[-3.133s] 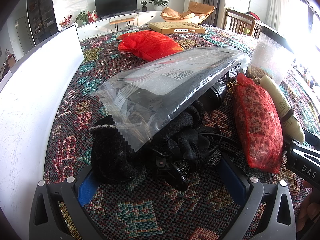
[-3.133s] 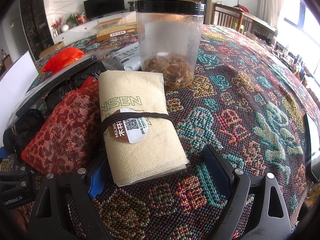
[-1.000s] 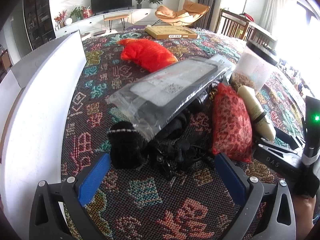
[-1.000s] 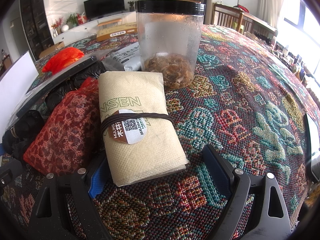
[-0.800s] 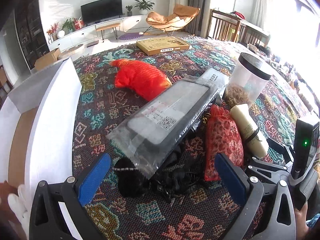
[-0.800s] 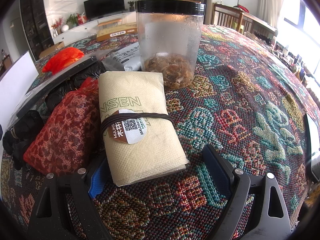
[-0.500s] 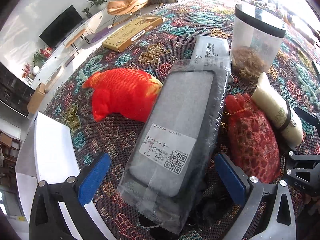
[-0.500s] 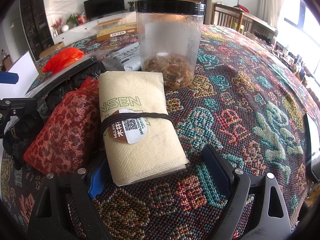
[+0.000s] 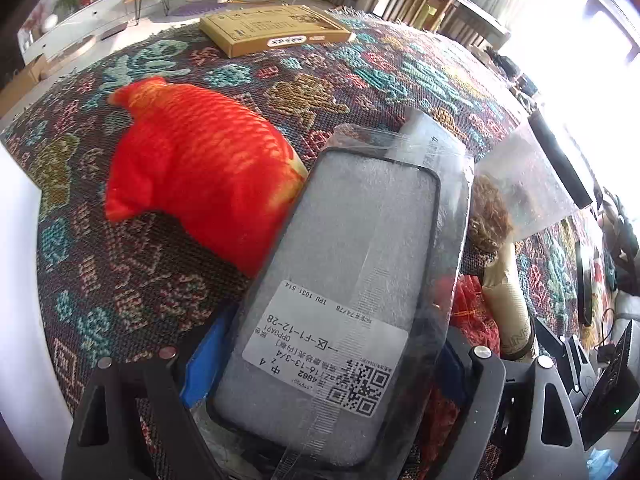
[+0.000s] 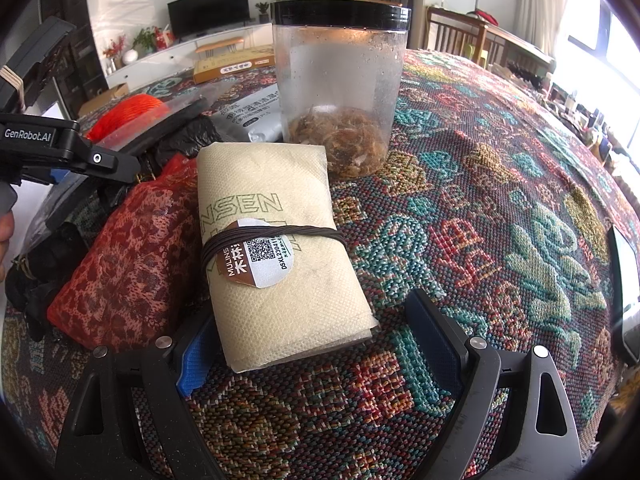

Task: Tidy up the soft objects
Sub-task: 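Grasp the clear plastic package with the left tool, then carry the package to the box with the left tool while the right tool grasps the beige roll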

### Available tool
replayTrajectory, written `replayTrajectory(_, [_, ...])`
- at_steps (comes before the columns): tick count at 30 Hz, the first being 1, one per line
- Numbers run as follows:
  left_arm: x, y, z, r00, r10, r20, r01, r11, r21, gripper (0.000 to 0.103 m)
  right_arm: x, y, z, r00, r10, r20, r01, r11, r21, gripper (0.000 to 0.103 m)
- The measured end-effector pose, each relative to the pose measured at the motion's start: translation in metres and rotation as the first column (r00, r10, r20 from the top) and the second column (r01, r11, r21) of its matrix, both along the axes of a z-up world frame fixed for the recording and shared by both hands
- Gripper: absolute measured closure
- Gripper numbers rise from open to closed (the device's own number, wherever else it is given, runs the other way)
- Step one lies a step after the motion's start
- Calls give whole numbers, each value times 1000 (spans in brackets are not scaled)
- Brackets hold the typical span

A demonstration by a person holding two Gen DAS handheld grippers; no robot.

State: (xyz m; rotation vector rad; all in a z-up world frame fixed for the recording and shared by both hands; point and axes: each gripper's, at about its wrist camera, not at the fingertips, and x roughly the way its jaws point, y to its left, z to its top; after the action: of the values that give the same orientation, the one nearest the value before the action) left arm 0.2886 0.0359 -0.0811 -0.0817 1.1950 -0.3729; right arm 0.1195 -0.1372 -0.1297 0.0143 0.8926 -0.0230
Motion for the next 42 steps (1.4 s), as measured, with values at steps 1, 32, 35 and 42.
replayTrajectory(1, [-7, 5, 6, 1000, 25, 18, -25, 1000, -7, 20, 0, 0, 0, 1000, 0, 0, 0, 1000, 1, 13])
replayTrajectory(32, [-179, 99, 126, 895, 320, 312, -285, 946, -152, 23, 97, -150, 58, 997, -6, -76, 22, 977, 212, 60])
replayTrajectory(35, [-184, 107, 131, 889, 338, 308, -300, 939, -166, 23, 131, -162, 38, 991, -37, -125, 58, 983, 172, 60])
replayTrajectory(42, [-200, 139, 147, 858, 383, 342, -348, 924, -160, 23, 152, -184, 50, 985, -53, -163, 88, 973, 215, 61])
